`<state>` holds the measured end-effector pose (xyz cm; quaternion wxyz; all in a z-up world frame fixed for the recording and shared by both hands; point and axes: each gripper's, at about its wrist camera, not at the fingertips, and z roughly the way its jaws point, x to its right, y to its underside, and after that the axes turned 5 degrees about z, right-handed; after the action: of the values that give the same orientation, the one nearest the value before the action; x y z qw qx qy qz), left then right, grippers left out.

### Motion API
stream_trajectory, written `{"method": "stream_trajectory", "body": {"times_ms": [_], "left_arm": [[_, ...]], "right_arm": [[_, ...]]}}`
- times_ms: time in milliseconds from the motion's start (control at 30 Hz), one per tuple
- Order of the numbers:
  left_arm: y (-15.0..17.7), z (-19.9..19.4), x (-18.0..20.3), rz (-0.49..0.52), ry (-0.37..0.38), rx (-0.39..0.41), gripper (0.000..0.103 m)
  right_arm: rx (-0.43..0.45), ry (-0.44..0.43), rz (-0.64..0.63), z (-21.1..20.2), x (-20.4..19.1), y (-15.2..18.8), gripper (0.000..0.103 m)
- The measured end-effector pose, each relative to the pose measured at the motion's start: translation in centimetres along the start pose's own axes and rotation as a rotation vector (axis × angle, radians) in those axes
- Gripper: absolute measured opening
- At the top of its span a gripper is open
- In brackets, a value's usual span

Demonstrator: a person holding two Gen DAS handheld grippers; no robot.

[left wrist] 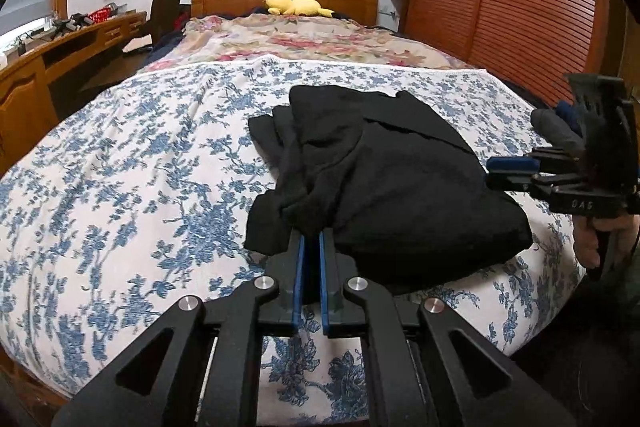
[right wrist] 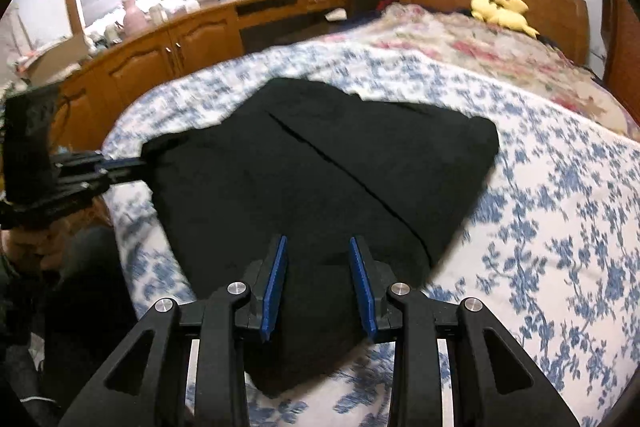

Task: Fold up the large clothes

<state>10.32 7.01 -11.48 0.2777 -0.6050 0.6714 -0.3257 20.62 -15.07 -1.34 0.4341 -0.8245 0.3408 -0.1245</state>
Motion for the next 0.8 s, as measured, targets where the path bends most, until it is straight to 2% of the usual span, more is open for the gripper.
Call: {"method": "stream_trajectory", "body": {"times_ms": [67,100,167,200,233,267,300,333,600,700,800], "left_arm": [[-0.1,-0.4,-0.1,0.004,-0.010,0.000,0.008],[-0.1,-0.6,-0.1,0.005,-0.015,0.002,0.013],[0.0,-1.1,-0.4,0.002,-0.028,0.014,0.033],[0.1,-1.5,-0.7,-0.003,-0.028,0.025,0.048],[0.2,-1.7,-0.8,-0.007,-0.024,0.032,0.058],[0.3,-1.9,-1.1,-0.013,-0.021,0.035,0.064],[0.4,-2.0,-1.3,-0.018,-0.018,0.037,0.075],[0.6,-2.1,-1.6,-0.024,-0.012,0.040,0.079],[1.5,-0.7,-2.6,-0.035,-0.003,0.015,0.079],[1.8,0.3,-3.0,-0.039,-0.006,0.002,0.079],[2.0,1.1,-3.3,-0.044,-0.001,-0.009,0.079]], "right_arm": [[-0.011,-0.017,-0.023,0.4,-0.4,0.3,0.033],[-0.022,-0.008,-0.035,0.9,-0.5,0.5,0.033],[-0.050,0.005,-0.042,2.0,-0.5,0.8,0.033],[-0.058,0.002,-0.037,2.4,-0.3,0.9,0.033],[-0.059,-0.001,-0.033,2.4,-0.1,0.8,0.033],[-0.056,-0.004,-0.026,2.5,0.0,0.6,0.033],[-0.053,-0.005,-0.017,2.5,0.2,0.4,0.033],[-0.048,-0.001,-0.014,2.5,0.4,0.1,0.033],[-0.020,0.071,0.003,2.3,2.1,-2.4,0.035],[-0.007,0.076,0.041,2.7,3.5,-3.7,0.039],[-0.001,0.129,0.052,3.7,5.2,-5.5,0.045]]}}
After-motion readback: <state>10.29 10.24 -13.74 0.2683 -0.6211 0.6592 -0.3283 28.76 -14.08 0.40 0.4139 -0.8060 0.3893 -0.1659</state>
